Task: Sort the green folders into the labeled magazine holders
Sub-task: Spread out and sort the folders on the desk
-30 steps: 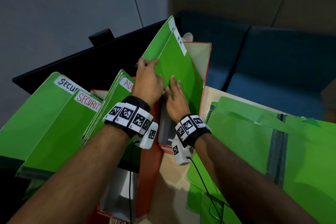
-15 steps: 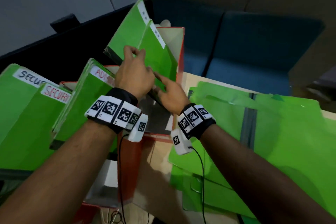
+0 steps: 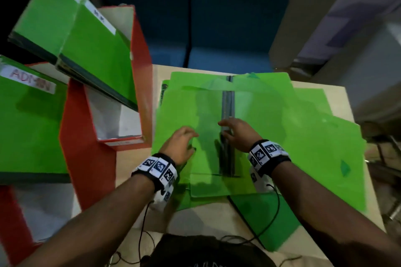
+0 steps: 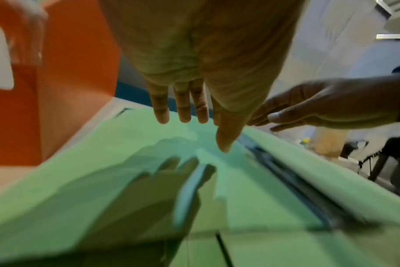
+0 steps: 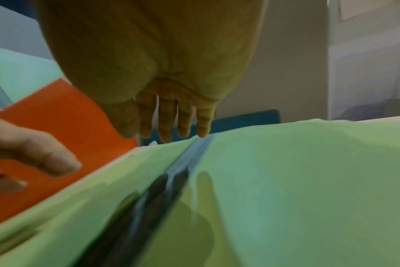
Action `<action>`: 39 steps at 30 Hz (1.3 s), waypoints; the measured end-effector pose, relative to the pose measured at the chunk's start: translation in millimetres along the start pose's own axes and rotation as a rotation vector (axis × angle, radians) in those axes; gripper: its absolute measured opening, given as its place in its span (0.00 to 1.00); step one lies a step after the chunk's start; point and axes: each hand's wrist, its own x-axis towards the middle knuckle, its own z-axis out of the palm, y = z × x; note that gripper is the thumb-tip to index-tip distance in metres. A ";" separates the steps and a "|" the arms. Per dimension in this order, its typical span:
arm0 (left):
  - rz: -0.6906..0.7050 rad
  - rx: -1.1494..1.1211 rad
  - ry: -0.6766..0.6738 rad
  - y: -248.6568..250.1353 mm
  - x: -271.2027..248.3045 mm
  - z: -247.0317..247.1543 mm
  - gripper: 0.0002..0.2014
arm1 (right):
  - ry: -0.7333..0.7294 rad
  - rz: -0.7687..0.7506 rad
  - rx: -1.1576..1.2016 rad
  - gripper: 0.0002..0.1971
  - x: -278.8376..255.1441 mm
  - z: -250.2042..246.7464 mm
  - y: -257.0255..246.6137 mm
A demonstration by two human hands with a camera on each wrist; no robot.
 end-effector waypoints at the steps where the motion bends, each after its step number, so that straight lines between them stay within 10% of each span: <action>1: -0.007 0.043 -0.058 -0.9 -3.0 13.8 0.31 | -0.030 0.030 -0.027 0.17 -9.5 1.9 13.3; 7: -0.130 0.174 -0.308 -4.3 -25.8 51.6 0.52 | -0.191 0.086 -0.166 0.29 -53.8 8.0 61.4; 19: -0.049 0.501 -0.300 17.1 -53.4 65.1 0.42 | -0.322 -0.033 -0.618 0.58 -91.1 47.4 75.1; 39: -0.063 0.573 -0.393 17.8 -95.5 68.7 0.52 | -0.324 -0.235 -0.542 0.30 -136.7 68.6 80.6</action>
